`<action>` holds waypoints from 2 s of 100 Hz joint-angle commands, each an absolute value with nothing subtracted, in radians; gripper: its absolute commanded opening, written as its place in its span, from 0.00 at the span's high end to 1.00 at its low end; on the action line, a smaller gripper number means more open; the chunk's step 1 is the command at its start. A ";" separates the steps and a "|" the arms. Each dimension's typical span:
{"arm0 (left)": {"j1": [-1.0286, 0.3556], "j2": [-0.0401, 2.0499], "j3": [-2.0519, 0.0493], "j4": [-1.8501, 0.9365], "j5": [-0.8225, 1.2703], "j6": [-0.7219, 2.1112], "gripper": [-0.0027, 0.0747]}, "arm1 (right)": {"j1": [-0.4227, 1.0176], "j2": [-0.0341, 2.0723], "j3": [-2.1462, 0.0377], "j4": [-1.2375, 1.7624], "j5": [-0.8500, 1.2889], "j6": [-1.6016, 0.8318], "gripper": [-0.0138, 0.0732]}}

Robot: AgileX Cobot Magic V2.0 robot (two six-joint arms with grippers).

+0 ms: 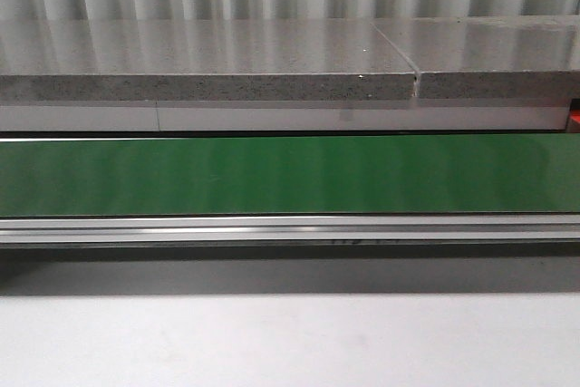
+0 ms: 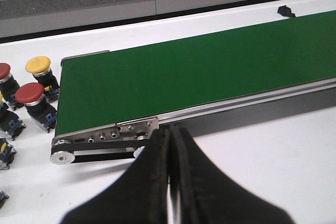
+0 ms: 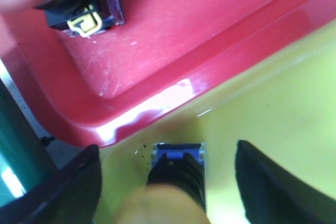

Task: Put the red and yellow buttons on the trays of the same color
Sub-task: 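Lift the yellow button and place it in the yellow tray, then raise the right gripper back above the end of the belt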

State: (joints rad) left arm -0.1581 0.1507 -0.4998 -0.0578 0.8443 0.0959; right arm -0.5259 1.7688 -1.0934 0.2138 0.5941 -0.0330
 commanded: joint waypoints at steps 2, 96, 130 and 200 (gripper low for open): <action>-0.168 0.162 -0.525 -0.064 0.767 0.093 0.99 | -0.532 1.718 -1.117 0.218 0.553 -0.042 0.19; -0.168 0.162 -0.525 -0.064 0.767 0.093 0.99 | -0.298 1.243 -1.117 0.183 0.688 -0.050 0.93; -0.168 0.162 -0.525 -0.064 0.767 0.093 0.99 | -0.135 1.082 -1.109 0.176 0.705 -0.069 0.92; -0.168 0.162 -0.525 -0.071 0.767 0.093 0.99 | 0.008 0.578 -0.695 0.176 0.660 -0.146 0.92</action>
